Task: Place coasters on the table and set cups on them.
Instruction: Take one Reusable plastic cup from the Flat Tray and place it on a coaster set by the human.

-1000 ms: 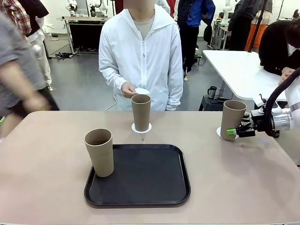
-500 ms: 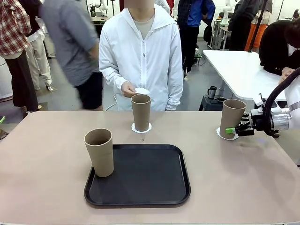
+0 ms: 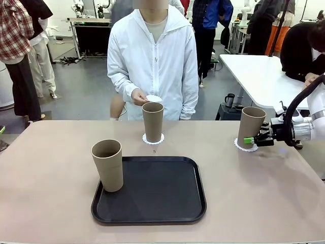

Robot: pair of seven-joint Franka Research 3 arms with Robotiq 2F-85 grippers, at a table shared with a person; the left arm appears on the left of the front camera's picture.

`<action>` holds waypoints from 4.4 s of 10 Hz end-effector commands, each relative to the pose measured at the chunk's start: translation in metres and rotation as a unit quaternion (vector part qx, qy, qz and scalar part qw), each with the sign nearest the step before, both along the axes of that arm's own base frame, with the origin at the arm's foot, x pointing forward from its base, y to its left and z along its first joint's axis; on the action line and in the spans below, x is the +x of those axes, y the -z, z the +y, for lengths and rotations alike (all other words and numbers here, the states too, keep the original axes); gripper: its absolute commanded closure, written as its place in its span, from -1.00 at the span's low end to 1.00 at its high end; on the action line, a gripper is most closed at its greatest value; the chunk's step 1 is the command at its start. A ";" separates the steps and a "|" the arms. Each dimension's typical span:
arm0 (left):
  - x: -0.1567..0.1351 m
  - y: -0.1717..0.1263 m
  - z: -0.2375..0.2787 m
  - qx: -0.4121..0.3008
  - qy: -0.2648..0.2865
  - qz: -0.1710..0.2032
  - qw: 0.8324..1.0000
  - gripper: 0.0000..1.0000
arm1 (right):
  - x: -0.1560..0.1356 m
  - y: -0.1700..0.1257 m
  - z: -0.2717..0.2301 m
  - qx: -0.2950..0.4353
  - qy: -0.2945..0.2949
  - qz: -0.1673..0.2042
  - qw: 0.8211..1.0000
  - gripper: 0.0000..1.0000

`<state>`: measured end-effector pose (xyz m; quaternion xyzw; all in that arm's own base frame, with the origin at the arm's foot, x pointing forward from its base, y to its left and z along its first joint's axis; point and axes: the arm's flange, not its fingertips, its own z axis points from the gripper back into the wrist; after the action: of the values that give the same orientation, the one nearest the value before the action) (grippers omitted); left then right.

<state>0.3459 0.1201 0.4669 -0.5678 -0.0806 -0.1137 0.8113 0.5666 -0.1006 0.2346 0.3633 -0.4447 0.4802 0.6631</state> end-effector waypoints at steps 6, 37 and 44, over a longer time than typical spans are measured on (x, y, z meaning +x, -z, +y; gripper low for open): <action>-0.001 -0.002 0.000 -0.003 -0.001 -0.003 1.000 -1.00 | 0.003 0.000 -0.005 -0.046 0.002 0.013 0.999 -1.00; -0.001 -0.002 0.000 -0.003 -0.001 -0.003 1.000 -1.00 | -0.135 -0.275 0.132 -0.500 0.226 -0.097 0.830 -1.00; -0.001 -0.002 0.000 -0.003 -0.001 -0.003 1.000 -1.00 | -0.135 -0.275 0.132 -0.500 0.226 -0.097 0.830 -1.00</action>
<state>0.3459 0.1200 0.4668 -0.5678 -0.0805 -0.1137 0.8113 0.4311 0.0286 0.5095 -0.1683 -0.2746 0.5135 0.7954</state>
